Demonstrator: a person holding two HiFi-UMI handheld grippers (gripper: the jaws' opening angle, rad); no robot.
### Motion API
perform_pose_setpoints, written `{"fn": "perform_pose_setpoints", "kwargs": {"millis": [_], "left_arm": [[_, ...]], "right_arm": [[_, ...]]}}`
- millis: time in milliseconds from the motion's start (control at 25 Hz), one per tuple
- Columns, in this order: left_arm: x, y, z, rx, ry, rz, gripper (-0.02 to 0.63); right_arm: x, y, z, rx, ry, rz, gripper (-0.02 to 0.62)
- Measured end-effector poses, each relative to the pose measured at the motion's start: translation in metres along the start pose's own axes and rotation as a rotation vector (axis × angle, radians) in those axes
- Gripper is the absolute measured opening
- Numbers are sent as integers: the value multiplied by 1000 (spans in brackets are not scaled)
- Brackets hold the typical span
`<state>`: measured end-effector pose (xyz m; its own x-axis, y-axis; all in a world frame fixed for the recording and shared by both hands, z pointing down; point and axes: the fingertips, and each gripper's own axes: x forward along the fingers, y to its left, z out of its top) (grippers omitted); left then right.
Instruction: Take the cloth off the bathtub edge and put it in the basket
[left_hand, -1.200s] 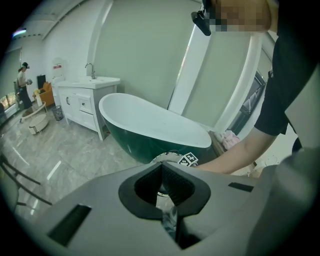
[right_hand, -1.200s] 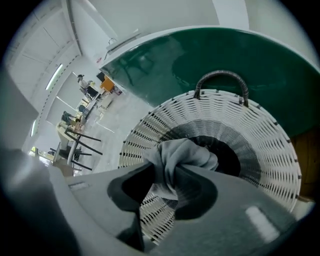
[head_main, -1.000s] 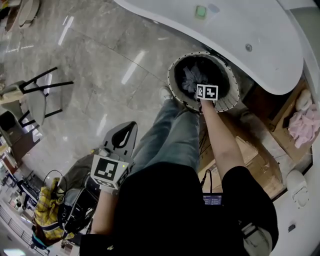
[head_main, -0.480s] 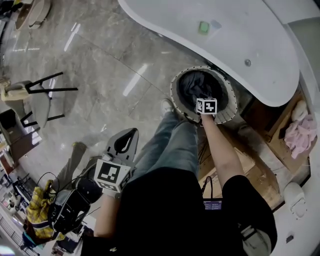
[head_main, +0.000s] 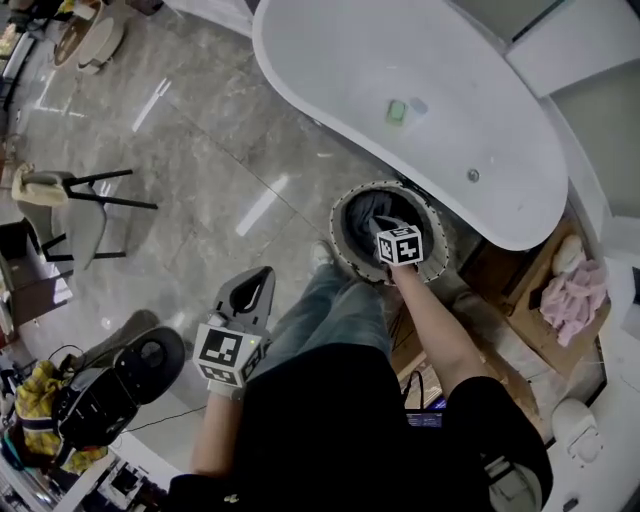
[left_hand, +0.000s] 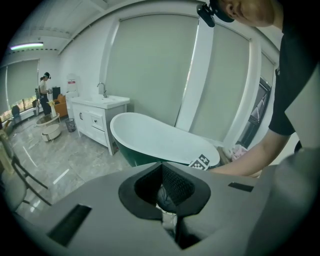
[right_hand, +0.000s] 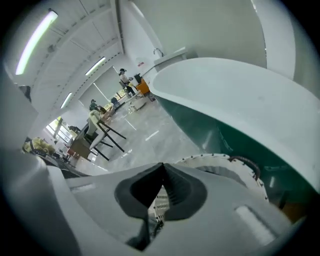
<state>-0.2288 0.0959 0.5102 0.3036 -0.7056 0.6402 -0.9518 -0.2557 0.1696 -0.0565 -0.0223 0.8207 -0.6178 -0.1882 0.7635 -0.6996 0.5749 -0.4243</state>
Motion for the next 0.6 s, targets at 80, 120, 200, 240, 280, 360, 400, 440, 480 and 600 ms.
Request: {"fn": "perform_pose_setpoints", "kwargs": {"millis": [80,120,200,240,280,360,400,440,480,600], "left_arm": [[-5,10,14,-16,-20,16,14],[-7,11,20,-24,-31,19,14],[-11,10,31,-34,-54,26,14],[-12,9,36,-35,-64,33,14],[-14,8,41,-36,-74,39,14],[-18,10,54,-44,-100,49,14],[-20,11,60,-50,-114,52,14],[-24,11,67,-55,-126,55,14],[-27,11,73,-58,-139,59,14],[-35,11,95,-80,-195,76,14]], "right_arm": [[-17,20,31,-27,-21,23,-3],[-28,28,46,-41,-35,34,-3],[-53,43,70,-74,-63,55,-4],[-65,50,81,-90,-77,68,-4],[-78,57,92,-104,-92,81,-4],[-103,73,114,-131,-120,107,-3],[-115,82,125,-143,-135,119,-3],[-128,92,136,-151,-150,130,-4],[-141,101,145,-158,-167,140,-3],[-182,123,175,-184,-241,160,-3]]}}
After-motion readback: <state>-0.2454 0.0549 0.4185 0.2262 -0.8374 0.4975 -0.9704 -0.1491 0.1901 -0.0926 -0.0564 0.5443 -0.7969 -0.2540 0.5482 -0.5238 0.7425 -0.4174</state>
